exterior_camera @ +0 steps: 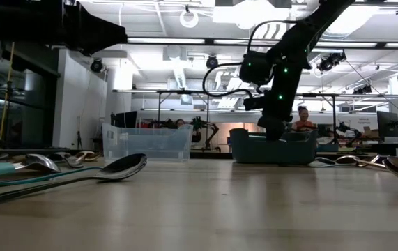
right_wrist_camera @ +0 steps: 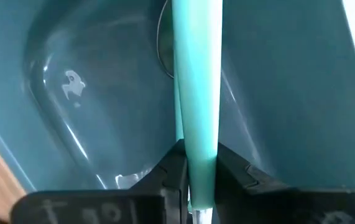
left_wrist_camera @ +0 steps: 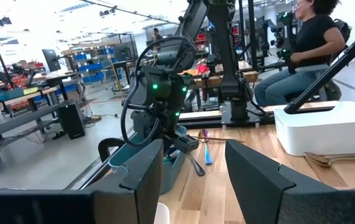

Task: Sort silverware by color (type)
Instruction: Put the green spoon into the blue bin

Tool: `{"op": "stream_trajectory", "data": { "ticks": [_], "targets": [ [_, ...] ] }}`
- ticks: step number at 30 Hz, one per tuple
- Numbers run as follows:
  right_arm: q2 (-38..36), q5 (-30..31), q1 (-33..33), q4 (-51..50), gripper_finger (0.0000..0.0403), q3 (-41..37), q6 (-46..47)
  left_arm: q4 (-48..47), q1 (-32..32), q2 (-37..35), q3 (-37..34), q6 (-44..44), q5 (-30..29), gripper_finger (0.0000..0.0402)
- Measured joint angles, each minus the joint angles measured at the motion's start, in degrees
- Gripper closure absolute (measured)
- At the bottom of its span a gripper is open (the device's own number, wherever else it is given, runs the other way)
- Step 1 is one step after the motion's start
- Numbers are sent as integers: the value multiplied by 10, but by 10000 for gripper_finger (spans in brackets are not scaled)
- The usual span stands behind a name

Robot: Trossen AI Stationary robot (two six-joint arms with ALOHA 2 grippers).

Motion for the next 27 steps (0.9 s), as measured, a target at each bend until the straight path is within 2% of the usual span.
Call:
{"op": "stream_trajectory", "data": {
  "ticks": [10,16,19,24,27],
  "targets": [
    [0,-2,0,-9,271,5,0,0,0,0,0,0,0,236],
    [-9,-4,4,-101,240,64,4,0,0,0,0,0,0,236],
    [-42,-12,18,-102,235,76,4,-1,0,0,0,0,0,236],
    [-118,-78,66,-40,234,57,46,-3,-1,0,0,-1,0,236],
    [-154,-132,120,74,234,20,77,-2,-1,0,0,-13,0,236]
  ]
}}
